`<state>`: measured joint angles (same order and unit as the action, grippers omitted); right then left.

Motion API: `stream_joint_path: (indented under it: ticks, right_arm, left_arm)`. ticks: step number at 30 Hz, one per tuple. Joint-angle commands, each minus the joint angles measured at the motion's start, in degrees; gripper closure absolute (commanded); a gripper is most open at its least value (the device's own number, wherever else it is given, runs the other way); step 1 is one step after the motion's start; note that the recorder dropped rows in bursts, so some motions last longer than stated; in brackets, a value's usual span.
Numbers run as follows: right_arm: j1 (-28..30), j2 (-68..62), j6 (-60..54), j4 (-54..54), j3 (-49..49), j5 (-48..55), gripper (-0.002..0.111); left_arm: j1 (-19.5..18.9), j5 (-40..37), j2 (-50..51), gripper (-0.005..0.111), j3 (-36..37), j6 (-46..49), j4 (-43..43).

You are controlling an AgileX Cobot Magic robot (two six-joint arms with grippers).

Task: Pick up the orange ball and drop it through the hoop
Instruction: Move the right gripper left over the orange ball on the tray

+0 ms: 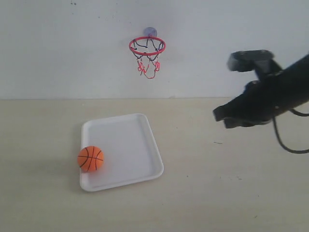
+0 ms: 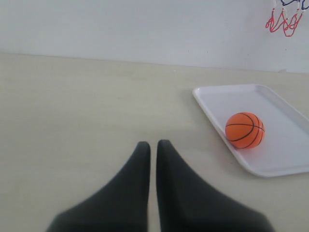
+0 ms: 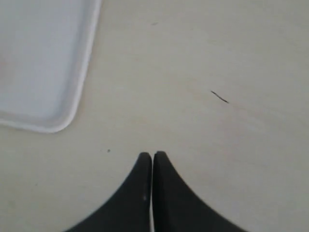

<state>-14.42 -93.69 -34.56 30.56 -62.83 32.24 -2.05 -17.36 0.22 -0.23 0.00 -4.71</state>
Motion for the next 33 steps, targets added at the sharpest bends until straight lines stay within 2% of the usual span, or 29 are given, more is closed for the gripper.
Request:
stream_joint_path:
  ticks: [1,2,5,7,9,11,12,13,16,20,28,33]
  right_arm:
    - [-10.5,-7.9,-14.1,0.7,-8.4,2.5,0.109]
    - [-14.5,-10.1,-14.0,1.8,-10.7,2.2,0.109]
    - [-21.5,-13.0,-13.9,4.3,-13.4,1.3,0.108]
    - [-25.9,-14.0,-12.7,4.7,-13.9,-3.4,0.099]
    - [-29.7,-14.9,-9.8,4.7,-13.9,-11.1,0.075]
    - [-31.8,-16.1,-3.4,5.2,-13.9,-18.7,0.041]
    - [-32.5,-16.9,0.1,5.2,-13.9,-21.6,0.03]
    - [-33.2,-18.0,3.0,5.2,-13.9,-24.0,0.026]
    - [-33.6,-21.2,11.1,6.1,-13.9,-26.0,0.026]
    - [-33.6,-24.7,12.1,6.4,-16.0,-25.0,0.026]
    - [-33.6,-32.1,17.8,6.5,-27.5,-18.9,0.026]
    - [-33.5,-33.9,18.2,5.9,-28.7,-19.7,0.026]
  left_arm:
    - [-0.1,0.7,-0.2,0.103,0.2,-0.4,-0.2]
    - [-0.1,0.7,-0.2,0.103,0.2,-0.4,-0.2]
    - [-0.1,0.7,-0.2,0.103,0.2,-0.4,-0.2]
    - [-0.1,0.7,-0.2,0.103,0.2,-0.4,-0.2]
    - [-0.1,0.7,-0.2,0.103,0.2,-0.4,-0.2]
    - [-0.1,0.7,-0.2,0.103,0.2,-0.4,-0.2]
    - [-0.1,0.7,-0.2,0.103,0.2,-0.4,-0.2]
    - [-0.1,0.7,-0.2,0.103,0.2,-0.4,-0.2]
    - [-0.1,0.7,-0.2,0.103,0.2,-0.4,-0.2]
    - [-0.1,0.7,-0.2,0.103,0.2,-0.4,-0.2]
    - [-0.1,0.7,-0.2,0.103,0.2,-0.4,-0.2]
    - [-0.1,0.7,-0.2,0.103,0.2,-0.4,-0.2]
